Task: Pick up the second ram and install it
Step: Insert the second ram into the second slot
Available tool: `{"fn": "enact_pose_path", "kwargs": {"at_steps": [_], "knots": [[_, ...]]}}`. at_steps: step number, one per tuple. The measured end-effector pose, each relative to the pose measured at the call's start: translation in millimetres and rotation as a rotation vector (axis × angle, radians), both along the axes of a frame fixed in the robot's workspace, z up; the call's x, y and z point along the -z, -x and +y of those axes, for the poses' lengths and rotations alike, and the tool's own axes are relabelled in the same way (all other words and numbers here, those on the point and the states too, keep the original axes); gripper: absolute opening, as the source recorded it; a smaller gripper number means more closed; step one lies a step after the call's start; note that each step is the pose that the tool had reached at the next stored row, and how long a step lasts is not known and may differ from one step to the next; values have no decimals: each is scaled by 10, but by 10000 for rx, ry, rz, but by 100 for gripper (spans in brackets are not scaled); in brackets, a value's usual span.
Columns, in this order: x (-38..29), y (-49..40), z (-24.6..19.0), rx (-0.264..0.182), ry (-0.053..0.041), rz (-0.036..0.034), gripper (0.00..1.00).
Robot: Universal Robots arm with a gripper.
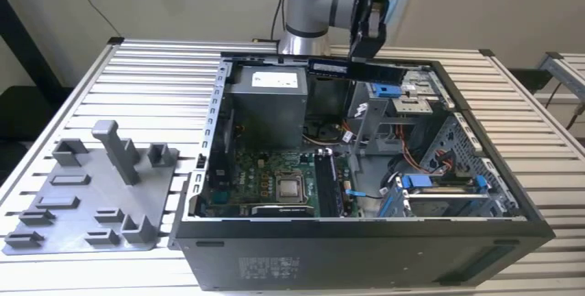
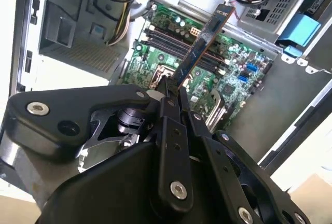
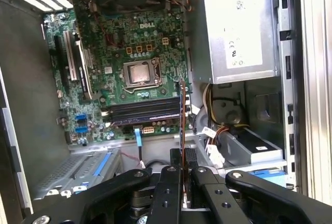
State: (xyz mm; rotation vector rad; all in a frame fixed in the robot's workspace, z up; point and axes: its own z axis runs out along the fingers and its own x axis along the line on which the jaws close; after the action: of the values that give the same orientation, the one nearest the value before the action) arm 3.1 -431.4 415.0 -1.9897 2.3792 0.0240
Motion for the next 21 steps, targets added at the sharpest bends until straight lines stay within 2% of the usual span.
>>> {"fn": "enact_pose_path", "kwargs": {"at_steps": [21], "knots": [[10, 0, 0, 1914, 0, 0, 14]]}}
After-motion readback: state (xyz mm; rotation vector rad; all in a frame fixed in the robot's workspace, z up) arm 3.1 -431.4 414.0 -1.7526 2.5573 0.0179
